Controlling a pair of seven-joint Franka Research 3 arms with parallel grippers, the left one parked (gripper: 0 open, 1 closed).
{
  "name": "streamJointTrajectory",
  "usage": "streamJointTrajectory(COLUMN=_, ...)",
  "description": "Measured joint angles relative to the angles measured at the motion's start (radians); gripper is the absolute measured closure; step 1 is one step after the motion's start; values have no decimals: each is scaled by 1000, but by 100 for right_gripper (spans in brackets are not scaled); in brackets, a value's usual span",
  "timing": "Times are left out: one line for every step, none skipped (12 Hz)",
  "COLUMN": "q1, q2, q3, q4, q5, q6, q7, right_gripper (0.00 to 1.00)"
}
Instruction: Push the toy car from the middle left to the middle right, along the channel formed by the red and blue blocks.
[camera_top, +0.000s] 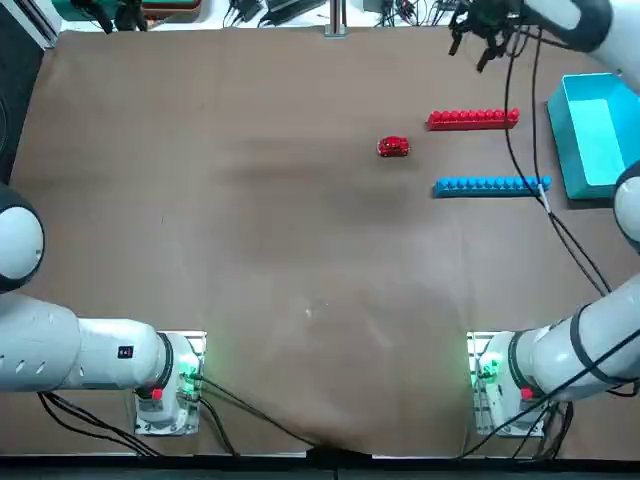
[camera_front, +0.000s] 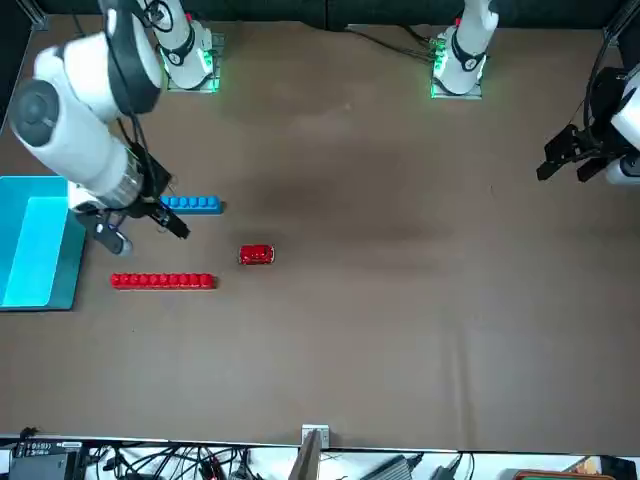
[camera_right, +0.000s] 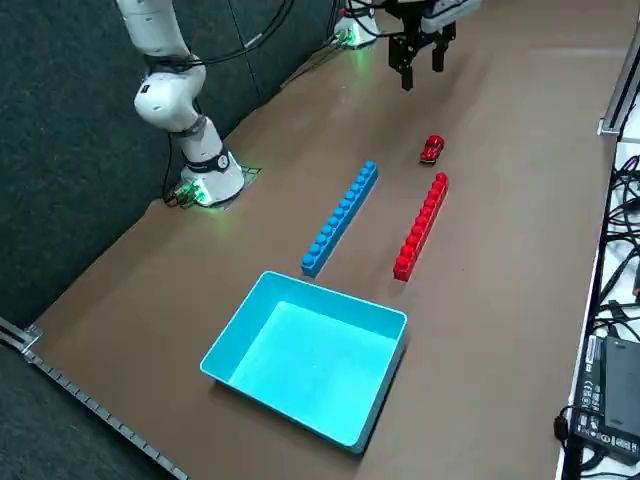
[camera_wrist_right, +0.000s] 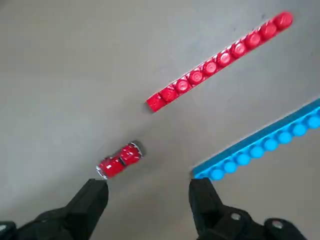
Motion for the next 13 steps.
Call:
streamJointTrajectory(q1=12, q2=16, q3=0, q4=-1, q5=0, q6=19, q7=50, right_gripper=0)
streamJointTrajectory(q1=23, q2=33, q3=0, q4=-2, q5=0, q6=40, q7=100, right_gripper=0)
streamJointTrajectory(q1=35, q2=49, q3=0, q4=-4, q5=0, q6=62, q7=148, right_gripper=0)
streamJointTrajectory(q1=47, q2=63, q3=0, q4=-11, q5=0, q6=85, q7=186, right_gripper=0)
streamJointTrajectory(q1=57, q2=73, q3=0, q4=-24, q5=0, q6=111, q7=218, right_gripper=0)
streamJointTrajectory(q1=67, q2=81, q3=0, q4=-41, q5=0, q6=140, q7=247, right_gripper=0)
streamJointTrajectory(q1=76, q2=85, q3=1, q4=-61, q5=0, q6=171, q7=277, right_gripper=0)
streamJointTrajectory(q1=85, q2=88, q3=1, q4=-83, q5=0, q6=207, q7=312, right_gripper=0)
streamJointTrajectory(q1=93, q2=90, q3=1, q4=-105, q5=0, q6=244, q7=351, right_gripper=0)
streamJointTrajectory(q1=100, q2=92, q3=1, q4=-124, q5=0, q6=275, q7=388, right_gripper=0)
streamJointTrajectory(q1=109, q2=100, q3=1, q4=-150, q5=0, q6=314, q7=474, right_gripper=0)
streamJointTrajectory(q1=112, q2=106, q3=1, q4=-155, q5=0, q6=329, q7=519, right_gripper=1)
streamJointTrajectory(q1=114, q2=115, q3=0, q4=-157, q5=0, q6=345, q7=560, right_gripper=1)
